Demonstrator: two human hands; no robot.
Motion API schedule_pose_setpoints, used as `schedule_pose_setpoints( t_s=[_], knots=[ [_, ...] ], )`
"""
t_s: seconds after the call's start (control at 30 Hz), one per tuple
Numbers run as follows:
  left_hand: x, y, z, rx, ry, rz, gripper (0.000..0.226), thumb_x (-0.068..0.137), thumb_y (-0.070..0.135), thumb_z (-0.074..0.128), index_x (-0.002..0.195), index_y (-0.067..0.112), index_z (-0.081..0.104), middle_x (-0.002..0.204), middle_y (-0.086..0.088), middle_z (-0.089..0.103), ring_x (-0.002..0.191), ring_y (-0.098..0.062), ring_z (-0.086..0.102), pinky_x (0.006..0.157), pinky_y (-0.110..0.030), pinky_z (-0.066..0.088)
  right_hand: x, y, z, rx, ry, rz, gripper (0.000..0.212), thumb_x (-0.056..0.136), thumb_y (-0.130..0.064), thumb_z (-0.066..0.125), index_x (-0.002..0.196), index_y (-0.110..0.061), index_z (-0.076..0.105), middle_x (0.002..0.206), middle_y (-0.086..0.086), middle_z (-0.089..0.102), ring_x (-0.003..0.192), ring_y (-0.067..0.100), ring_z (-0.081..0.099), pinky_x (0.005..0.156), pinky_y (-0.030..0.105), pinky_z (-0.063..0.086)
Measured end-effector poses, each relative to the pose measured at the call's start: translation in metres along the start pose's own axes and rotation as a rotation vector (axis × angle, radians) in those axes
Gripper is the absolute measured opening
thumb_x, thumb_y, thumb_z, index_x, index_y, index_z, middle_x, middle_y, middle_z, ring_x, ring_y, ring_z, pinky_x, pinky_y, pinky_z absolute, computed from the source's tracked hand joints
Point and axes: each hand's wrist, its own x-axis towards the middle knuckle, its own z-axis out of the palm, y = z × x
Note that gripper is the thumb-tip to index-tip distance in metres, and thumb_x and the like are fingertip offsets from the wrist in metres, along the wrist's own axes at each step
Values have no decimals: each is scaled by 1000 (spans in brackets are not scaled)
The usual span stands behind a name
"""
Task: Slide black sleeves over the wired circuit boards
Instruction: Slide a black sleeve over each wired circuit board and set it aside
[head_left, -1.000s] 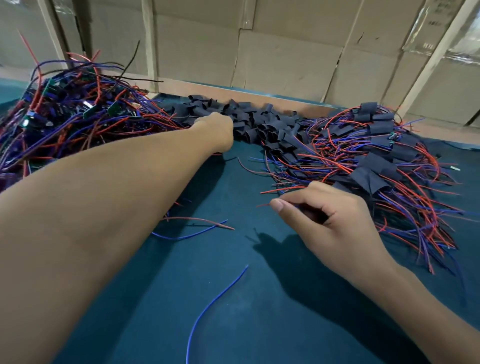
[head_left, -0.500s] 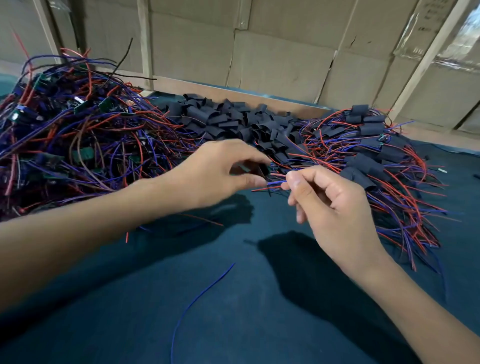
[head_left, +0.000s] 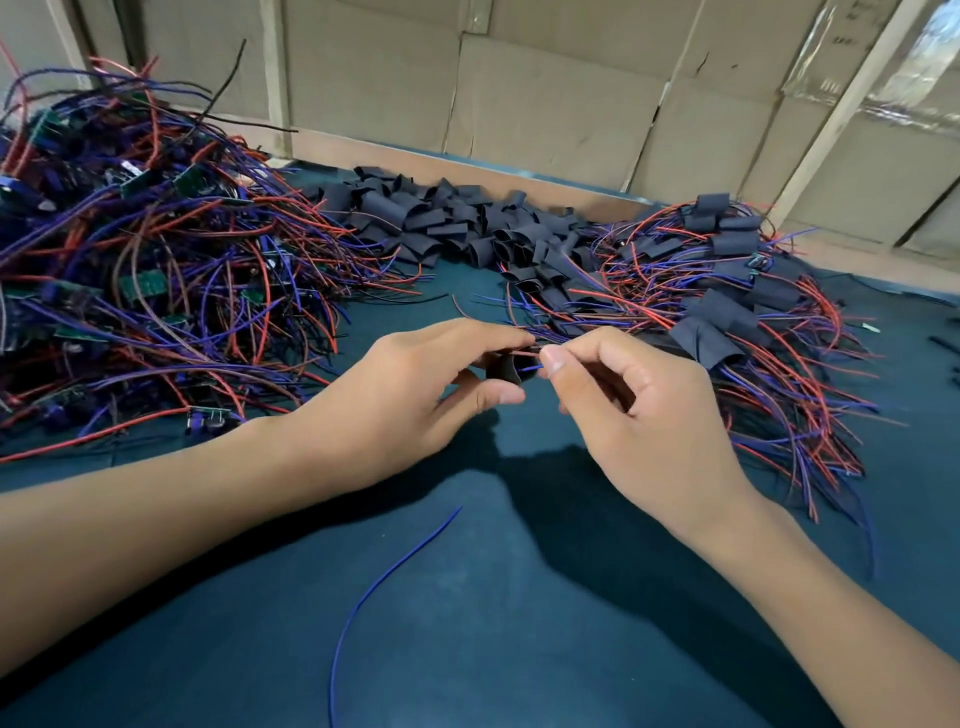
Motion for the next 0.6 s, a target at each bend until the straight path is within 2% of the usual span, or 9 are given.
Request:
schedule_pose_setpoints(
  t_s=[0.1,0.2,0.3,0.4,0.53,0.6],
  knots=[
    [-1,0,-1,-6,37,-5,37,98,33,63,131,17,60,115,6,68,104,-4,64,93,-25,51,0,-1,-1,20,29,9,23,99,-29,61,80,-17,67,61,10,58,55,22,46,53,27,38],
    [-1,0,-1,-1,54,-11,37,98,34,63,131,18,60,111,8,68,103,-3,64,93,-26,50,1,-3,-2,13,39,9,24,98,-31,60,79,-17,66,60,7,57,53,20,45,53,22,36],
    [-1,3,0,5,52,21,33,97,25,66,126,11,63,111,5,69,101,-8,66,90,-30,52,1,2,-2,-39,-57,29,23,98,-32,63,78,-20,66,57,-1,54,50,10,41,51,19,32],
    [-1,7,0,62,35,79,21,96,17,67,114,6,69,102,1,69,91,-16,66,81,-37,54,-1,5,-3,-133,-152,37,24,98,-37,62,78,-24,65,54,-5,51,49,10,42,50,18,30],
    [0,9,-3,149,83,107,14,95,15,65,101,3,71,91,-2,69,83,-22,64,73,-39,53,2,5,-7,-186,-172,35,26,98,-48,58,84,-29,71,61,-3,64,55,15,54,55,26,41],
    [2,10,-6,234,59,149,13,97,14,64,99,2,70,90,-5,69,81,-27,64,74,-42,54,4,7,-12,-199,-228,54,25,96,-50,59,86,-30,70,66,-5,68,56,14,55,56,22,42]
  ],
)
